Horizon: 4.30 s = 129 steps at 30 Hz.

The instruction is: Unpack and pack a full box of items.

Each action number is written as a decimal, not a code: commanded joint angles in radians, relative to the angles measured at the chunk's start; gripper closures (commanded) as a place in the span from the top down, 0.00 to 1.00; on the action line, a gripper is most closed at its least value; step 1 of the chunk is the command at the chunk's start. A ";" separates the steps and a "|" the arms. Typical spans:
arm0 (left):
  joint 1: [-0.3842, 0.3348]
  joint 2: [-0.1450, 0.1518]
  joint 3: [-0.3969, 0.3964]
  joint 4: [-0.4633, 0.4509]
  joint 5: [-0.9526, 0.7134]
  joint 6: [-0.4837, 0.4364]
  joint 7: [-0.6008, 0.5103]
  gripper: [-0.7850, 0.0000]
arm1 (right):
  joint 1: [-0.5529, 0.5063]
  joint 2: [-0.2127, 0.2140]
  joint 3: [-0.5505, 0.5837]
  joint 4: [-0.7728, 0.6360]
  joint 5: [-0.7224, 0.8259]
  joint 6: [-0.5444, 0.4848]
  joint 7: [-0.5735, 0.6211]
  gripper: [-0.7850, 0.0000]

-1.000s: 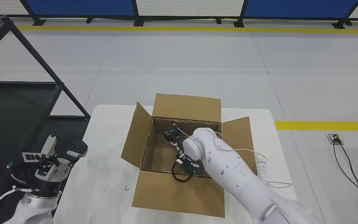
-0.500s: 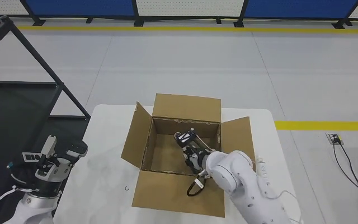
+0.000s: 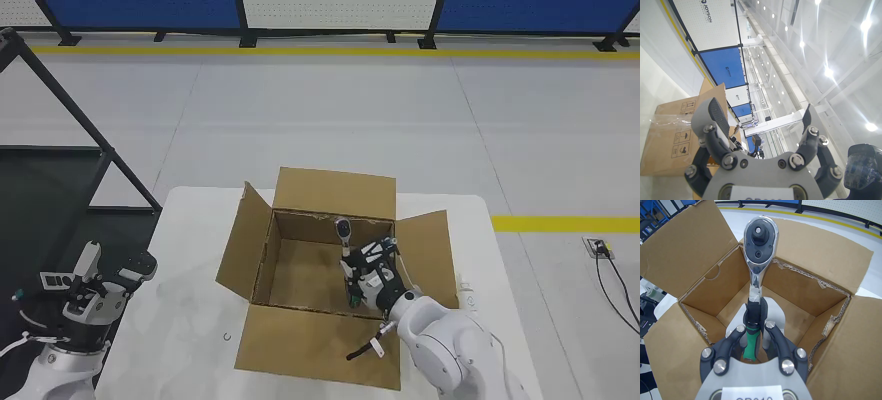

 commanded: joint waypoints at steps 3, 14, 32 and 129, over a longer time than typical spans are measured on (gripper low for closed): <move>0.000 0.000 0.000 0.000 0.000 0.000 0.000 1.00 | 0.000 0.000 0.000 0.000 0.000 0.000 0.000 0.00; 0.000 0.000 0.000 0.000 0.000 0.000 0.000 1.00 | -0.145 0.007 0.117 -0.242 0.012 0.087 -0.196 0.00; 0.000 0.000 0.000 0.000 0.000 0.000 0.000 1.00 | -0.570 0.032 0.673 -0.462 0.293 0.057 -0.320 0.00; 0.000 0.000 0.000 0.000 0.000 0.000 0.000 1.00 | -0.068 0.102 0.299 0.322 0.491 -0.083 -0.037 0.15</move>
